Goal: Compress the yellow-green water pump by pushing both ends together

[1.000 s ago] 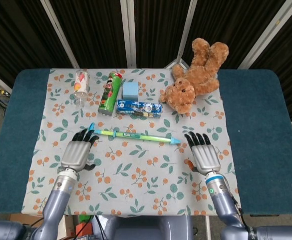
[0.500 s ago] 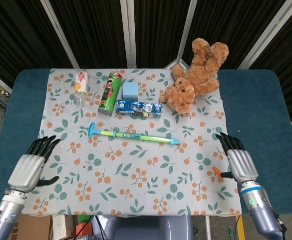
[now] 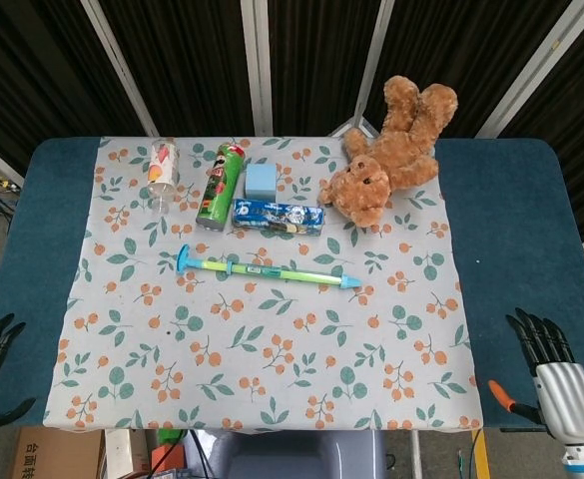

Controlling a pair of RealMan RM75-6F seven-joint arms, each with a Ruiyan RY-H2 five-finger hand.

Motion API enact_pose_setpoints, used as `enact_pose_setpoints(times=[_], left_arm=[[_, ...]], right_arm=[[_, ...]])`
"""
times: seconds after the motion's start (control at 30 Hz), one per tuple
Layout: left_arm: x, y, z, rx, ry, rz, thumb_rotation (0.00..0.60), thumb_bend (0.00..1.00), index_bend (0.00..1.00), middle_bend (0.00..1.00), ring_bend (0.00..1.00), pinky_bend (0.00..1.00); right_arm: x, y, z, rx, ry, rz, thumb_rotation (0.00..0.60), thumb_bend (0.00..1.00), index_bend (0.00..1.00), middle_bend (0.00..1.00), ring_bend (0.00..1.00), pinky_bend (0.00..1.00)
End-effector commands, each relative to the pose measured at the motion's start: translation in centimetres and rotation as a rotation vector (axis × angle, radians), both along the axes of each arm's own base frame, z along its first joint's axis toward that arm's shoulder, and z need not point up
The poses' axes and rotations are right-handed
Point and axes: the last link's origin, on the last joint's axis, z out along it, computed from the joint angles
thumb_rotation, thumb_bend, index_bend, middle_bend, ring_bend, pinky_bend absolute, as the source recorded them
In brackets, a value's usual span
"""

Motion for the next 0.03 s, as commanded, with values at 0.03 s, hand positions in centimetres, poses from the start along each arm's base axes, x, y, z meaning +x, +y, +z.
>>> enact_pose_setpoints(times=[0.03], left_arm=[[-0.15,0.16,-0.15,0.018,-0.014,0.005,0.600,0.07,0.00,0.00,0.00,0.05]], right_arm=[[-0.37,0.02,-0.18,0.011,-0.028,-0.032,0.600,0.27,0.00,0.00,0.00,0.00]])
